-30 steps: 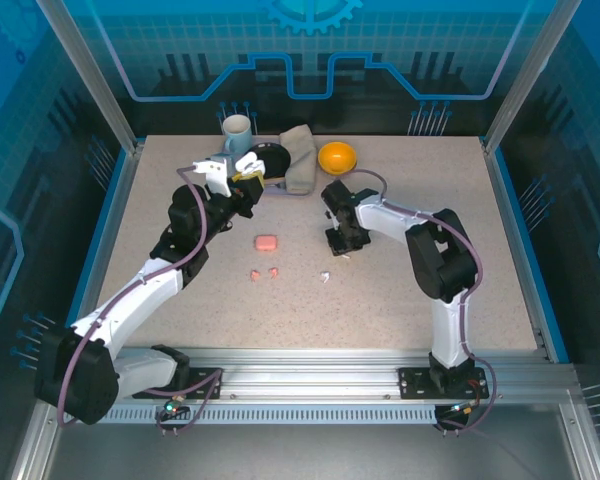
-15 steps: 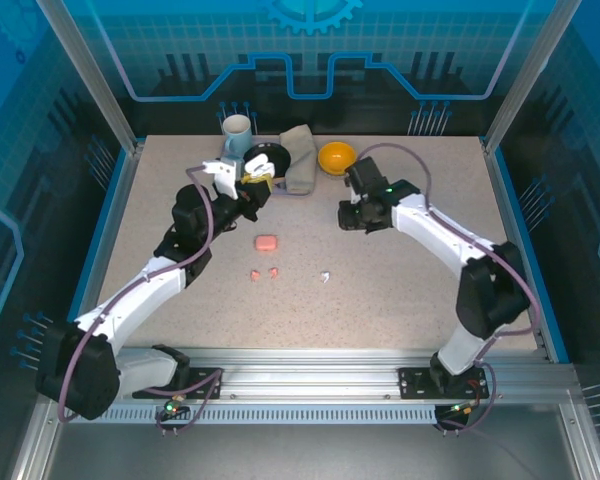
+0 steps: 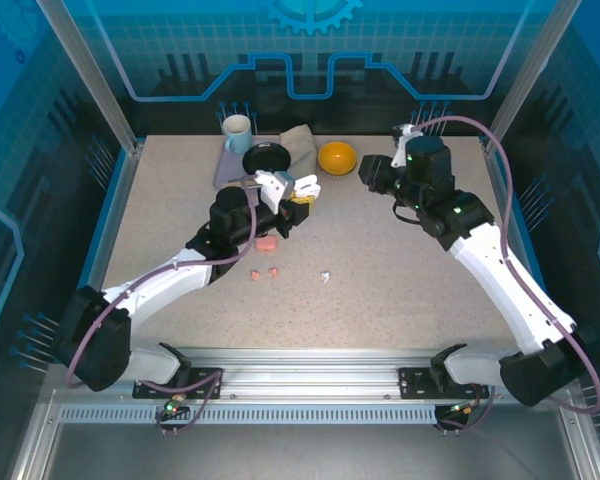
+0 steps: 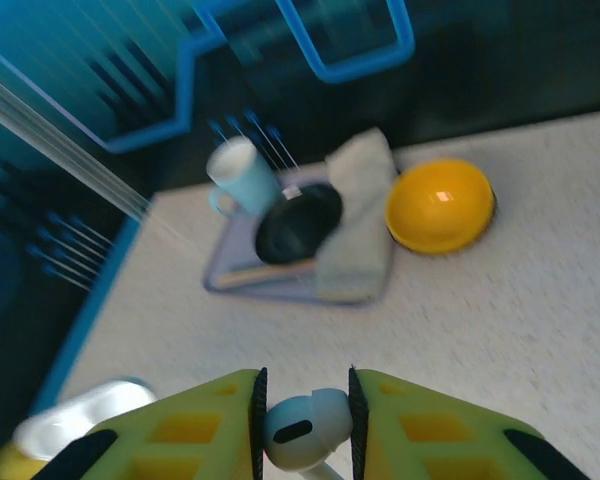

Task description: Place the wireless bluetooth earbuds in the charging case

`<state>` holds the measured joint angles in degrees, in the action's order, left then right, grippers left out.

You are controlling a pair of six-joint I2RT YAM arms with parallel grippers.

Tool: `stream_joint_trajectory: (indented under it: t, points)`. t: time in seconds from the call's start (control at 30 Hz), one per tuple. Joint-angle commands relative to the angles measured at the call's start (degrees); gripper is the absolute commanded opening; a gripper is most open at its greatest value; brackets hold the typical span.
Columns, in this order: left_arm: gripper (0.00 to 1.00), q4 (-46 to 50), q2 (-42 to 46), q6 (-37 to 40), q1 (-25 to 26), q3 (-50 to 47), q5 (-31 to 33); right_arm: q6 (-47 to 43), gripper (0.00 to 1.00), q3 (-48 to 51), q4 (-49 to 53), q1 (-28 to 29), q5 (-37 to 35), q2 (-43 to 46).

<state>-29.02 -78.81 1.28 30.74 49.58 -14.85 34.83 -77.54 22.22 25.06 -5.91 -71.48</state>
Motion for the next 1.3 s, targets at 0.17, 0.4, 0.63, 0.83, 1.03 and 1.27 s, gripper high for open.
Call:
stream_joint_trajectory:
  t: [0.17, 0.4, 0.63, 0.83, 1.03, 1.27]
  points:
    - [0.00, -7.83, -5.65, 4.30, 5.65, 6.16, 10.94, 7.08, 0.29, 8.63, -21.92, -0.71, 1.98, 5.97]
    - [0.00, -10.01, -10.45, 6.89, 8.84, 12.06, 16.42, 12.85, 0.29, 14.11, -32.47, -0.13, 2.66, 6.77]
    - [0.00, -10.86, -14.21, 9.36, 11.22, 16.66, 20.59, 15.47, 0.29, 20.07, -42.41, 1.55, 0.00, 8.15]
    - [0.00, -10.71, -16.15, 9.71, 12.06, 19.10, 22.01, 15.42, 0.28, 21.97, -45.83, 2.80, -1.18, 8.47]
    - [0.00, -11.12, -16.69, 7.75, 12.25, 19.87, 22.76, 15.80, 0.28, 23.55, -48.61, 4.27, -2.33, 7.66]
    - [0.00, -11.40, -16.45, 5.57, 12.26, 20.44, 22.44, 16.89, 0.27, 24.37, -50.88, 5.26, -3.30, 6.06]
